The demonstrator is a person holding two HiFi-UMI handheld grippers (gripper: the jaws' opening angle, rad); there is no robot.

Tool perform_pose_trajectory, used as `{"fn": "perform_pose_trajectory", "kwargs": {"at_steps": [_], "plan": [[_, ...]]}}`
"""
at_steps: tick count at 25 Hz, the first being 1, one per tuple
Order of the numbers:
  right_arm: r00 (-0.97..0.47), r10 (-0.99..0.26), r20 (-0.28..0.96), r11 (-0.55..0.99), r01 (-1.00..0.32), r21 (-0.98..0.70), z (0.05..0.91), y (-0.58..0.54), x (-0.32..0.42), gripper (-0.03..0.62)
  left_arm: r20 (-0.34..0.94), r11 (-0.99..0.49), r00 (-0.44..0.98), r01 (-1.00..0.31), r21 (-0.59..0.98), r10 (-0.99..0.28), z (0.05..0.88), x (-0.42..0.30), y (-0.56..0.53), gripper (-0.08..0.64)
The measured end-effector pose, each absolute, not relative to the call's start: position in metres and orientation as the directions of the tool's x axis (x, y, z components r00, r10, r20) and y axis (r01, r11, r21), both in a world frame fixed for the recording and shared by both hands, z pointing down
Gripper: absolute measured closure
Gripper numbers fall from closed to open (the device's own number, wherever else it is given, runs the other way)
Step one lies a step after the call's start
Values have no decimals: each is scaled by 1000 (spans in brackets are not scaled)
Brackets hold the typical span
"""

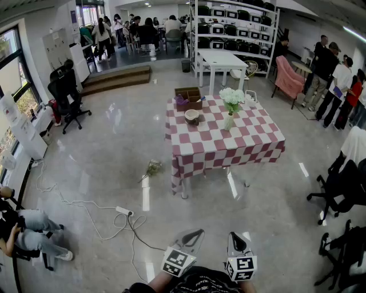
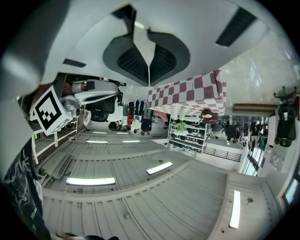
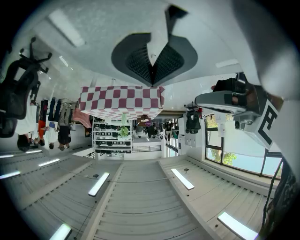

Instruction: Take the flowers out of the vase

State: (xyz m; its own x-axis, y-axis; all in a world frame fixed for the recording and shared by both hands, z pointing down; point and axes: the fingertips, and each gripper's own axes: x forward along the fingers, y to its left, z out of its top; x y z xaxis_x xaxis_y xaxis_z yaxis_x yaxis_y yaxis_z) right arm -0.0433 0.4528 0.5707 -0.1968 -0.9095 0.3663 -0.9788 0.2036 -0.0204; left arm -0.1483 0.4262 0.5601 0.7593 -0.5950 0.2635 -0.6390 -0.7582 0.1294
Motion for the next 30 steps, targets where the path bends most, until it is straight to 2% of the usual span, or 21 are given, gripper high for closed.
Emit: {"fn": "perform_pose_trajectory", "kwargs": {"at_steps": [11, 19, 30], "plan": [[-126, -947, 295, 123, -992, -30, 551, 428, -43, 586, 259, -781, 784, -608, 142, -564, 564, -155, 400, 545], [-255, -916, 310, 229, -966, -117, 564, 415, -56, 584, 256, -773, 779, -617, 149, -572, 563, -149, 383, 545], [-241, -911, 334, 235, -970, -60, 564, 358, -20, 585, 254, -742, 753, -652, 156, -607, 563, -126, 331, 544]]}}
